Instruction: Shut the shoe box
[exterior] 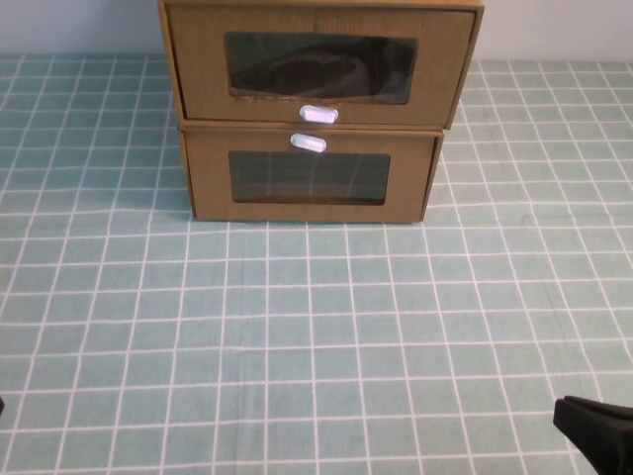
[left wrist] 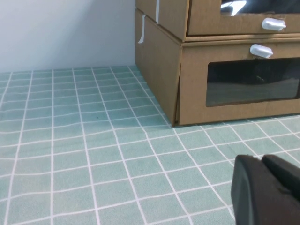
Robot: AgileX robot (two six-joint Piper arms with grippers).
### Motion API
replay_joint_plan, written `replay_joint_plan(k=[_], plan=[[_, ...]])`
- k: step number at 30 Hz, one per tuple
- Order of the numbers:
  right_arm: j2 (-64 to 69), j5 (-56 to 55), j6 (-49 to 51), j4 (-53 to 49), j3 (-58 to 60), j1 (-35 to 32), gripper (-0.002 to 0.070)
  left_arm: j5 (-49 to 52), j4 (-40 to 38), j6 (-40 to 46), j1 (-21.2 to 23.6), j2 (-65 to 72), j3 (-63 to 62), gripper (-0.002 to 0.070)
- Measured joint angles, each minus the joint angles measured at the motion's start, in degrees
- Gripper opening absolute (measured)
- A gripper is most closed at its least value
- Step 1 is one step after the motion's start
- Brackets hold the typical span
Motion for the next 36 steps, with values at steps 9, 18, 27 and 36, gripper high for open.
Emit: replay_joint_plan(k=[9,18,27,36], plan=[[0.0,1.6,0.0,-0.1,0.0,0.0,-0.0011,0.2,0.0,0.0,0.0,0.0,0.0,-0.0005],[-5.5,2.9,0.0,-9.2,1.0,-5.4,-0.0011,0.9,0.0,-0.1,0.0,0.0,0.0,-0.0005],[-29.4,0.7,0.0,-10.2,13.1,-29.5,-0.0011,1.0,0.0,-0.1,0.0,0.0,0.0,-0.0005],[-35.6,9.3,0.0,-10.2,13.6,-34.1,-0.0011,1.1,0.0,-0.1,0.0,0.0,0.0,-0.0005]])
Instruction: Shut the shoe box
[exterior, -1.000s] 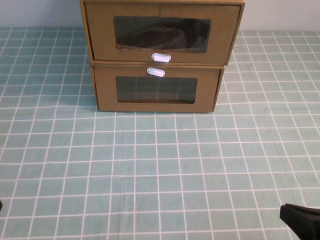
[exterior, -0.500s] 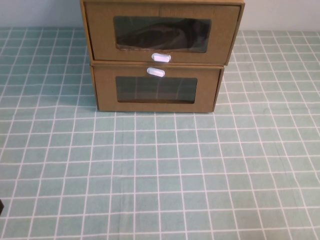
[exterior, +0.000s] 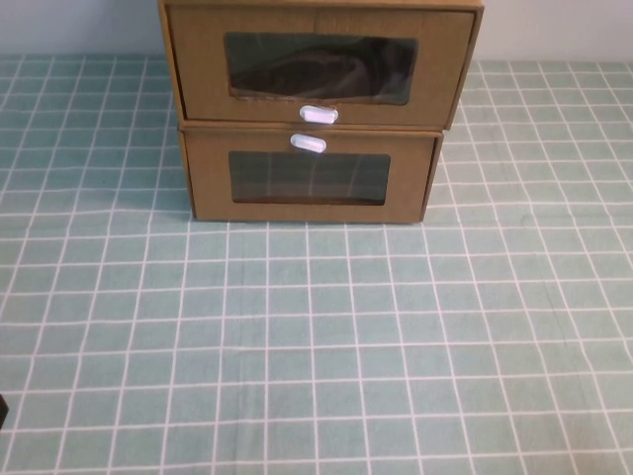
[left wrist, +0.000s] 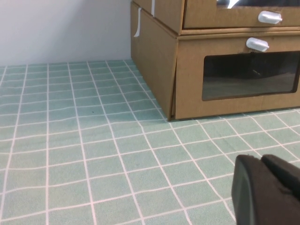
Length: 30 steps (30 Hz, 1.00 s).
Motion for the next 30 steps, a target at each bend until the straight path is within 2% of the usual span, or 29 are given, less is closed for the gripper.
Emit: replay_joint_plan(k=[9,30], plan=[[-0.1,2.6,-4.1,2.2,0.1,1.3,-0.0011,0.1,0.0,0.0,0.0,0.0,0.0,-0.0005],[-0.1,2.8,-4.3,5.2,0.1,1.3,-0.0011,0.1,0.0,0.0,0.0,0.0,0.0,-0.0005]])
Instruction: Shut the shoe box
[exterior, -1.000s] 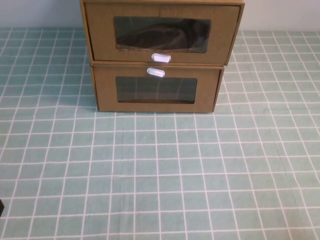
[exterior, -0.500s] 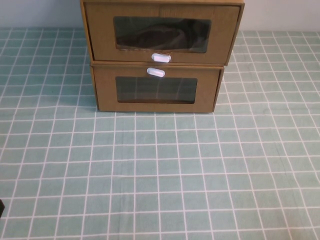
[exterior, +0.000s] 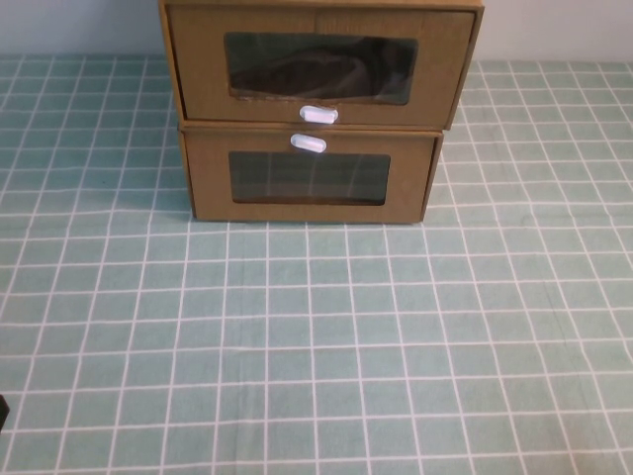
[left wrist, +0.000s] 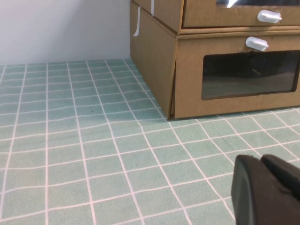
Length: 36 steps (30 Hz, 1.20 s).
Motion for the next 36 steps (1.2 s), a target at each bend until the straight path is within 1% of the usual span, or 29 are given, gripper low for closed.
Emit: replay_joint_plan(k=[3,5,7,9,11,13,15,17,36], plan=[[0.0,0.0,0.0,0.1,0.0,0.0,-0.0011,0.0,3.0,0.3,0.0,0.0,0.0,-0.0005],[0.0,0.0,0.0,0.1,0.0,0.0,-0.0011,0.0,9.4,-2.8,0.6,0.0,0.0,-0.0005],[0.0,0.0,0.0,0.2,0.0,0.0,-0.0011,0.0,17.6,-10.1,2.2,-0.2,0.0,-0.0005],[0.0,0.0,0.0,0.2,0.0,0.0,-0.0011,0.5,27.1,-20.4,4.3,-1.1,0.0,-0.0005],[0.0,0.0,0.0,0.2,0.0,0.0,-0.0011,2.1,32.9,-27.5,6.2,-1.3,0.0,-0.0005],[0.0,0.0,0.0,0.2,0.0,0.0,-0.0011,4.3,35.7,-31.0,7.2,-1.3,0.0,-0.0005],[0.0,0.0,0.0,0.2,0.0,0.0,-0.0011,8.1,36.6,-32.5,7.4,-1.3,0.0,-0.0005],[0.0,0.0,0.0,0.2,0.0,0.0,-0.0011,9.7,37.1,-32.9,7.4,-1.3,0.0,-0.0005],[0.0,0.1,0.0,0.2,0.0,0.0,-0.0011,10.0,37.1,-33.2,7.4,-1.4,0.0,-0.0005]])
